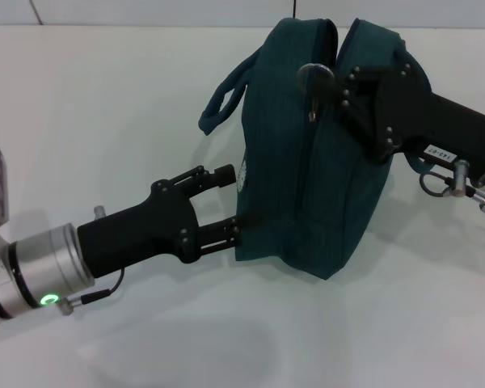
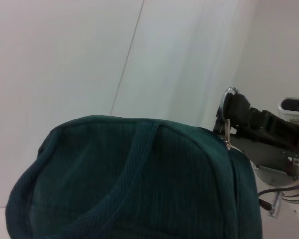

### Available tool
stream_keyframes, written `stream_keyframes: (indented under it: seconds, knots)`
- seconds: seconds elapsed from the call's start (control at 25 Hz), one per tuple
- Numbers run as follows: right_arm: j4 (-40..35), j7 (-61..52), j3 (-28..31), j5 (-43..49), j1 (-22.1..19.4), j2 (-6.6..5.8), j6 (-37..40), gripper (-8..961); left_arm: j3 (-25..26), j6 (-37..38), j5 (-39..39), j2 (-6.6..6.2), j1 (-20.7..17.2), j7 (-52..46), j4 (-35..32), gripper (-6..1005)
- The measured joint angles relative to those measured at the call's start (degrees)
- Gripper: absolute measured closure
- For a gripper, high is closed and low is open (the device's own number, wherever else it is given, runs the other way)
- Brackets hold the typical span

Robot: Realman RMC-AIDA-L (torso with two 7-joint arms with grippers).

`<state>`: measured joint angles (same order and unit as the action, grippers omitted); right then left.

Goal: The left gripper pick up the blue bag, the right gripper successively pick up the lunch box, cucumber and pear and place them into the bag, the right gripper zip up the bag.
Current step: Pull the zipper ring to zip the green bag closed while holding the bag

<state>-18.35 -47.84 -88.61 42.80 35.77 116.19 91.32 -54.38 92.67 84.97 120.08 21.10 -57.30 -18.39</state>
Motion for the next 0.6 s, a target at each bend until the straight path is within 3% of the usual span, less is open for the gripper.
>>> stream_keyframes:
  seconds: [0.52,0.6]
  knots:
    - [-0.12,-0.09,-0.07,0.00,0.00,0.00,-0.11,880,-0.47,-0.85,0.03,0.04,3.23,0.59,2.14,285]
    - [-0.12,-0.15,-0.07,0.00,0.00,0.00,-0.11,879,-0.75,-0.89,0.12,0.04,3.32,0.79,2.15,371]
